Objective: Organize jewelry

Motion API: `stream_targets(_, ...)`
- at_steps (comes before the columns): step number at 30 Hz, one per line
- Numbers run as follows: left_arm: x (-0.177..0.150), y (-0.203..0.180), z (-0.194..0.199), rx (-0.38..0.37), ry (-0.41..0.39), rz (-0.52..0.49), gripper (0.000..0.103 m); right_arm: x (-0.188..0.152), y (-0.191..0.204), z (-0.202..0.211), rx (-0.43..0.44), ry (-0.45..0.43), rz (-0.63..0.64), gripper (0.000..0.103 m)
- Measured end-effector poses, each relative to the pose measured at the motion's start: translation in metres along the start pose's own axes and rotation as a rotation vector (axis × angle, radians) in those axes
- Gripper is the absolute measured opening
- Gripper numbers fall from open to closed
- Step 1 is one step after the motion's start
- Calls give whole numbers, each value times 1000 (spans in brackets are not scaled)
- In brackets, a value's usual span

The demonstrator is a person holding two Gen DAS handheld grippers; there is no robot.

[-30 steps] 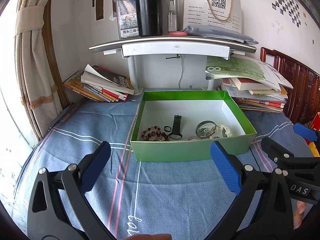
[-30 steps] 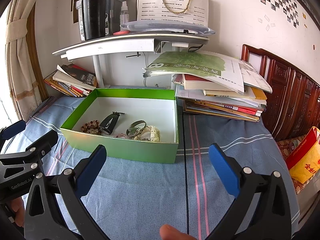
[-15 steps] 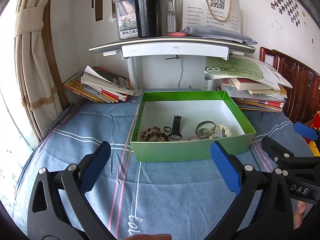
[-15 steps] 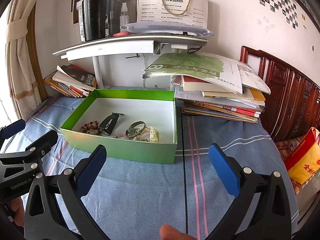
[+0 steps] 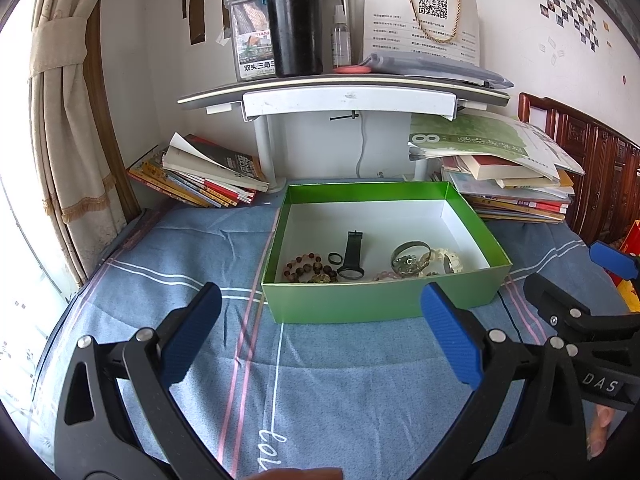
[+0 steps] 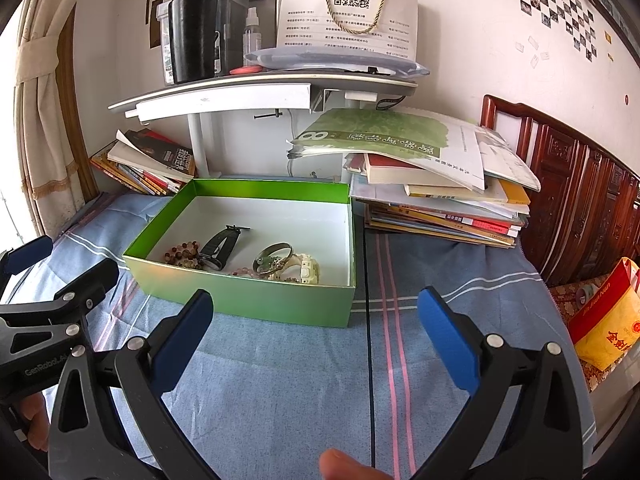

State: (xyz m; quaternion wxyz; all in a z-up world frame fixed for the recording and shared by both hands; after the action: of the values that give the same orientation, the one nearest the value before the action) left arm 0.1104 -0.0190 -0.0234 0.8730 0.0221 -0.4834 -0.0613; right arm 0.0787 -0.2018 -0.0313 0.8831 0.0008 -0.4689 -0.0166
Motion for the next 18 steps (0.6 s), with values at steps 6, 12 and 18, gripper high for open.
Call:
stream_targets(6,0,-1,0,0,0,1,99,0,0,0,0,-1,1,100)
stream_targets(12,-1,-1,0,1,2,0,99,-1,-1,0,0,3,-2,100)
stream_targets(18,-3,1,-3,-18,25,1,99,-5,-2,-3,-4,16,-9,100)
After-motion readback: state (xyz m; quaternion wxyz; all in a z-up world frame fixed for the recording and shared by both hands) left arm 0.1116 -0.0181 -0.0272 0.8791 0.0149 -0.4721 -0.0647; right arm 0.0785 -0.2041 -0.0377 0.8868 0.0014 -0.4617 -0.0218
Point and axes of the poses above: each gripper's, at about its wrist camera, not at the fingertips, and z roughly against the way its jaws point, y to its left, x to its top, the point moved 9 cm from there along -z, roughly the way its jaws point, and after that the axes turned 3 degrees about x, right-handed, at the moved point
